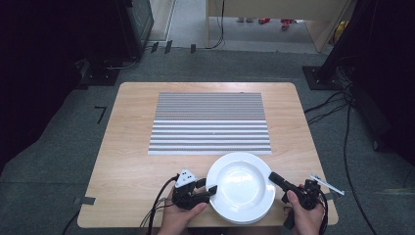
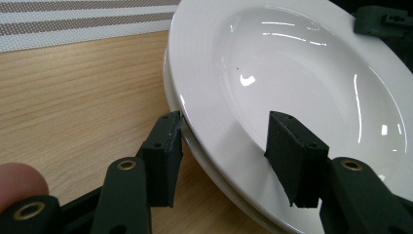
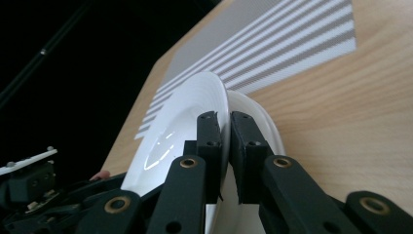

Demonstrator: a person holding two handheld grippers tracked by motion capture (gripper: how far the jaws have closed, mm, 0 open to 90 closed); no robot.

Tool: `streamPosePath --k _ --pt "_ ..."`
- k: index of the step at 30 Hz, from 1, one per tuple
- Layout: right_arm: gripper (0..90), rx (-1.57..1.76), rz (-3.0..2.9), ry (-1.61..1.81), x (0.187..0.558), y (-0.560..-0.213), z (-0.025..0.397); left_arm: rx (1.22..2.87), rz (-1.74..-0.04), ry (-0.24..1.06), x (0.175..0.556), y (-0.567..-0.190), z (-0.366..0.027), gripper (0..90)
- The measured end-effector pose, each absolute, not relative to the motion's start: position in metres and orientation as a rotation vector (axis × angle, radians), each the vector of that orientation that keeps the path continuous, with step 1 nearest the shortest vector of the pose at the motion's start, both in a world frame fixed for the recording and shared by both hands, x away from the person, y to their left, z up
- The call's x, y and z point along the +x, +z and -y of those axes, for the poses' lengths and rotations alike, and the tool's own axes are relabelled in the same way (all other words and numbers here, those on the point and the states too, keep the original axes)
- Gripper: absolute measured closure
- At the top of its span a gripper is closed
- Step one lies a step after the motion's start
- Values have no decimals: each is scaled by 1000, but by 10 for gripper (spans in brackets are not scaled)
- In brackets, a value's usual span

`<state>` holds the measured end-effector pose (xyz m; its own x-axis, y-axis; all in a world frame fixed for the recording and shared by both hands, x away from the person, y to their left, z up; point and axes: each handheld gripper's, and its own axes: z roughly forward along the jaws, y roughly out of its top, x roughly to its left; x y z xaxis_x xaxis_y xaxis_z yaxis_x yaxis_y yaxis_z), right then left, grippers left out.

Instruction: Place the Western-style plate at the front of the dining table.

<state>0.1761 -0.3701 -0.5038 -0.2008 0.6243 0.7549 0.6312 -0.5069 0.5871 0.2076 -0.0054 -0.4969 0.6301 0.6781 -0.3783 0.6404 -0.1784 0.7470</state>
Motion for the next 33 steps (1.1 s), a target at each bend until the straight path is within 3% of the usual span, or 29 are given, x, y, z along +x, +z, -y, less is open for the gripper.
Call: streamPosePath --k 7,20,33 --pt "840 -1934 1570 -1938 177 -504 367 1872 -1048 63 206 -496 6 485" --pt "839 -1913 1558 -1971 178 -506 362 1818 -1055 80 203 -493 2 576" --pt "840 -1856 1577 -2030 180 -506 356 1741 -1078 -8 207 -493 -8 655"
